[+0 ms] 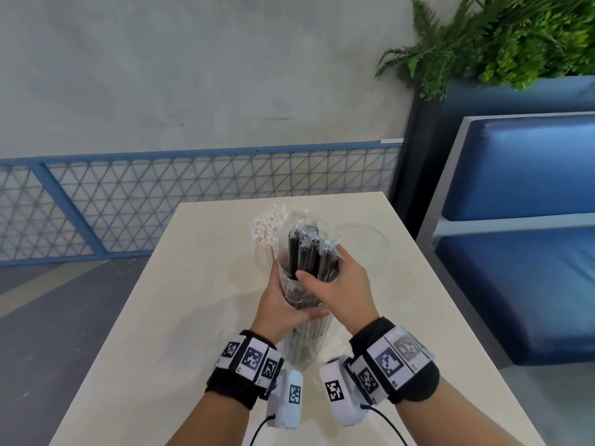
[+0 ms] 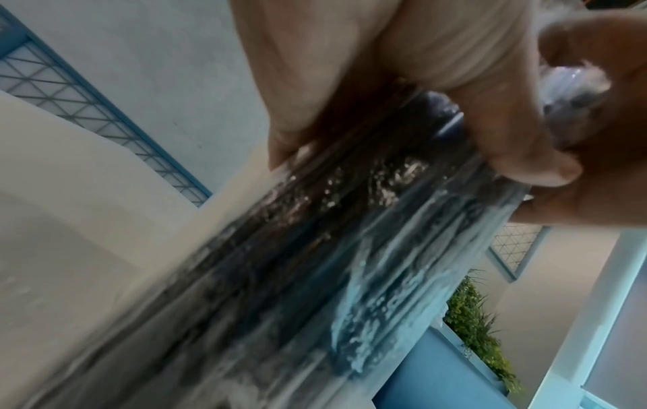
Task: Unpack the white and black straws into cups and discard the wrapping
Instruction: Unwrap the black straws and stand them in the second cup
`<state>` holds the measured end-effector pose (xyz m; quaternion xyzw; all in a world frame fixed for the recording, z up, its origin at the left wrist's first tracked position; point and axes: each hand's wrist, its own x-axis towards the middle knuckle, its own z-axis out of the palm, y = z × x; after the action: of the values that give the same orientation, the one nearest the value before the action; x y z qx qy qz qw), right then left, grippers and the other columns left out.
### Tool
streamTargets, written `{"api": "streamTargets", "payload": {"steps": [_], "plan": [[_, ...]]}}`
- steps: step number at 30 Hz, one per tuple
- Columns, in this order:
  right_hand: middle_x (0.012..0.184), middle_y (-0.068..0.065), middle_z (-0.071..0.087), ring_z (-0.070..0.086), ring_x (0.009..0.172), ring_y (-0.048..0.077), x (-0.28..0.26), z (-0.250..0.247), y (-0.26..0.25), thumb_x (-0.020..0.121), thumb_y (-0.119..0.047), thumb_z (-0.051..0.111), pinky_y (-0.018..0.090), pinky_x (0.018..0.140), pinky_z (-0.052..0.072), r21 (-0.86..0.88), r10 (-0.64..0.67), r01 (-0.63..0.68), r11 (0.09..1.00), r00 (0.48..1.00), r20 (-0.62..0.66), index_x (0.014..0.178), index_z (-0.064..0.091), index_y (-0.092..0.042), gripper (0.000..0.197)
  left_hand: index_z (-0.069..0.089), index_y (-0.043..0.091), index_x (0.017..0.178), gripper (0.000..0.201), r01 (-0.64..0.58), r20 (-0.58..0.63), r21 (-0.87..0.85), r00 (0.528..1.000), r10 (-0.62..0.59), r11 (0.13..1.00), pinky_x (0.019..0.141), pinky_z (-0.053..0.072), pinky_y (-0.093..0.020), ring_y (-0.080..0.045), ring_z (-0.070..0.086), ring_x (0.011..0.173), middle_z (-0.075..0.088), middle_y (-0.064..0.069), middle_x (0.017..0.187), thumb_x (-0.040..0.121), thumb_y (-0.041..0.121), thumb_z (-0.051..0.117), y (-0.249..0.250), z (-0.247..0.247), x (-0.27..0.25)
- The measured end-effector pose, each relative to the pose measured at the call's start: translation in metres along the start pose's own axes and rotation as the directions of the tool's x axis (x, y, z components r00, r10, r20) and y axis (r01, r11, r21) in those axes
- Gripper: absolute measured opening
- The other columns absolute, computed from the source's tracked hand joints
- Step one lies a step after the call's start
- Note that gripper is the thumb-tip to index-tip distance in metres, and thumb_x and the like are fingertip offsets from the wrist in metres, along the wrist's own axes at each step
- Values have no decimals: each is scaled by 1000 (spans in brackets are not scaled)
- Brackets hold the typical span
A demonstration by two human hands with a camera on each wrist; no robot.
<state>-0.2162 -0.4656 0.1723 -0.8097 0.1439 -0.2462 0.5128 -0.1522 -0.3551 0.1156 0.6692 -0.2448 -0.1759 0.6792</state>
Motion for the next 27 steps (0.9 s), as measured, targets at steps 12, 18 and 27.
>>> {"api": "streamTargets", "payload": {"steps": [12,18,27], "plan": [[94,2,70,66,93,17,28,-2,-9,75,-15,75,32,84,54,241,30,-48,969,996,78,103,63,-11,31,46,32,119,84,27,-69,28,997,-25,999,86,53,-26,-7,64,104,66,2,113,50,15,90,-6,4,0],[94,-1,69,66,92,13,39,-20,-16,78,-11,72,31,86,54,317,-1,-25,948,997,81,105,60,-11,29,43,33,124,83,45,-78,154,996,-34,987,78,49,-13,-9,62,103,65,12,110,55,24,89,-18,6,-8],[90,1,71,69,87,15,22,-15,-7,77,-7,72,32,82,55,328,-24,-22,944,990,138,94,66,-15,20,37,29,133,94,-90,-33,57,995,92,994,98,47,-34,-8,51,123,53,17,128,52,45,81,36,4,-2]]}}
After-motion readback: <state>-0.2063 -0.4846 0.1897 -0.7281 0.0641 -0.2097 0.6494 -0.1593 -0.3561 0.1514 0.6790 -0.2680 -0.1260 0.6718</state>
